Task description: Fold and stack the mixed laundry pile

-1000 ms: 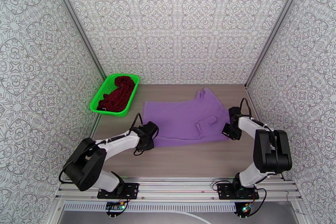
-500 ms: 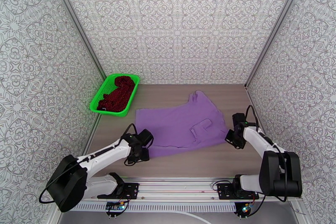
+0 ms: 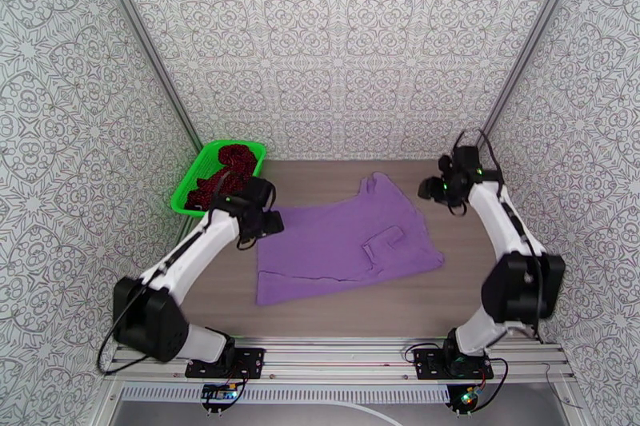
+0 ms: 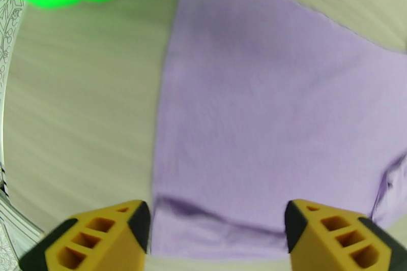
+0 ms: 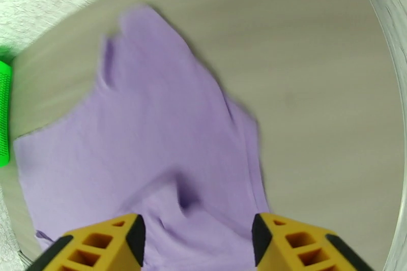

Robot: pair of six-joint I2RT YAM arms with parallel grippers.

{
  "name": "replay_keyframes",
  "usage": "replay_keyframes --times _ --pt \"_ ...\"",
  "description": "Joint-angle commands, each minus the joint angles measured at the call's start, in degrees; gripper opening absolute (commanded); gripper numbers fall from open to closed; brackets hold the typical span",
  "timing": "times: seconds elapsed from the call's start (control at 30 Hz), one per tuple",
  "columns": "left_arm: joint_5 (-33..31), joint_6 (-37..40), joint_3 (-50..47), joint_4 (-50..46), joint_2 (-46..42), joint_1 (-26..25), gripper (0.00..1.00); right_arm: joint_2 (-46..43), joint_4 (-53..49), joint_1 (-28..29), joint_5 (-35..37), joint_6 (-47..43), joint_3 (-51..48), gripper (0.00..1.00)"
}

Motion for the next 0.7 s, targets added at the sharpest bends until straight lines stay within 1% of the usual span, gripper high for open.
replay_keyframes --times 0.0,0.07,0.2,0.33,0.5,0.57,0.67 --pt "3.04 4.48 4.18 4.59 7.63 3.27 0.63 9.59 -2.14 -0.27 -5.73 -7.68 10.02 0.67" --pt "2.72 5.15 7.03 6.70 12.32 4.31 0.61 15.54 -2.38 -0.18 -7.18 -8.82 16.78 0.71" --pt "1.74 5.34 11.96 9.89 19.57 5.40 0.61 25.65 -4.37 0.04 -9.93 -9.17 28.59 0.75" --pt "-0.73 5.57 16.84 12.14 25.46 6.02 0.61 34.06 -5.96 1.00 -12.56 -9.13 38.70 0.75" --pt "-5.18 6.13 23.33 10.82 32.24 6.13 0.61 43.34 -8.85 2.58 -12.48 -8.58 50.62 0.74" --pt "-6.65 6.18 25.62 9.60 34.31 6.13 0.61 46.00 -9.20 3.01 -12.58 -7.90 53.58 0.74" --pt "-8.29 5.59 27.60 8.41 36.58 6.22 0.62 48.04 -7.92 3.83 -12.93 -6.35 54.40 0.73"
